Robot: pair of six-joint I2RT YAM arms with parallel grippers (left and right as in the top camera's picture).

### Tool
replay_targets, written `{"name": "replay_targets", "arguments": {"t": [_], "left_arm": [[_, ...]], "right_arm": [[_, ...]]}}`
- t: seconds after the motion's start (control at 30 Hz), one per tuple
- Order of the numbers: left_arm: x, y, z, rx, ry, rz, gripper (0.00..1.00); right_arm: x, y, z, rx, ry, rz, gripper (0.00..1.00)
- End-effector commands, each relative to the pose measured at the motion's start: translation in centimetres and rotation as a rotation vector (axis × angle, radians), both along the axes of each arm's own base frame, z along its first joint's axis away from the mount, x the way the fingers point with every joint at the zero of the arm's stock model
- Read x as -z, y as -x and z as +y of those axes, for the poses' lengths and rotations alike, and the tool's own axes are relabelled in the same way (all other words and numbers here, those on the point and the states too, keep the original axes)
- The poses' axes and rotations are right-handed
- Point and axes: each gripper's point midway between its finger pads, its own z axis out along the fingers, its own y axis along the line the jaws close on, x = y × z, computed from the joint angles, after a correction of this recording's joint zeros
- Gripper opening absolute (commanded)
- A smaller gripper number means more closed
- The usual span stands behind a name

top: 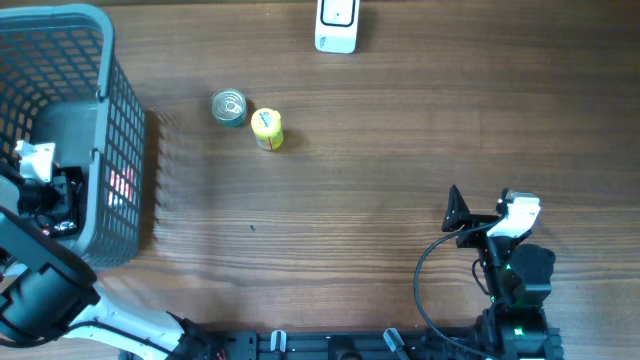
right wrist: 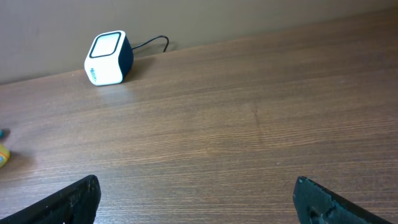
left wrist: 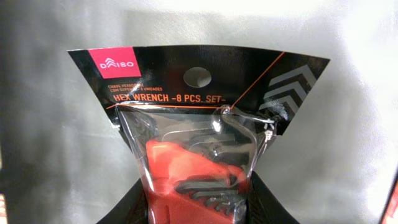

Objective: Scan the item barcode
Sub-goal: 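Lower the left gripper and grasp the black-orange hex wrench pack, then lift the hex wrench pack out and drop it right of the yellow can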

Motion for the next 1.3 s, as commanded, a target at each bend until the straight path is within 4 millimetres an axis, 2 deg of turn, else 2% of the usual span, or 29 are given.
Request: {"name": "replay_targets", "arguments": {"t": [0.0,0.1,0.3,0.43,0.47,0.57,1.0,1.27], "left_arm": [[2.1,0.3,0.0,-0.087,0.034,0.023,0.35],[1.6,-0.6,-0.1,-0.074,0.023,0.007,0.39],[-0.1,-3.9,-1.4,0.004,-0.019,-0.038,0.3],[-1.0,-5.8,-2.6,0.055,-0.045,-0.07,0.3],[-1.7,-6.9,-3.2,0.083,-0.069,-0.089,0.31],[-3.0,-8.1,-3.8,0.111,-0.103,-0.124,0.31],[-8.8,-9.4,-3.4,0.12,-0.209,-0.256,0.27],[-10.5,-9.5,-3.4,0.119,-0.235,-0.29,0.21]], "right_arm": [[0.0,0.0,-0.3,0.015,-0.001,-0.002,1.0],[0.0,0.0,-0.3,0.015,-0.001,-0.002,1.0],[0.0,0.0,-0.3,0.015,-0.001,-0.003,1.0],[0.0,0.0,-0.3,0.015,-0.001,-0.002,1.0],[0.0,0.0,-0.3,0.015,-0.001,-0.003,1.0],[-0.1,0.0,-0.3,0.015,-0.002,-0.003,1.0],[-0.1,-0.1,-0.3,0.015,-0.002,-0.007,1.0],[-0.1,-0.1,-0.3,0.015,-0.002,-0.007,1.0]]}}
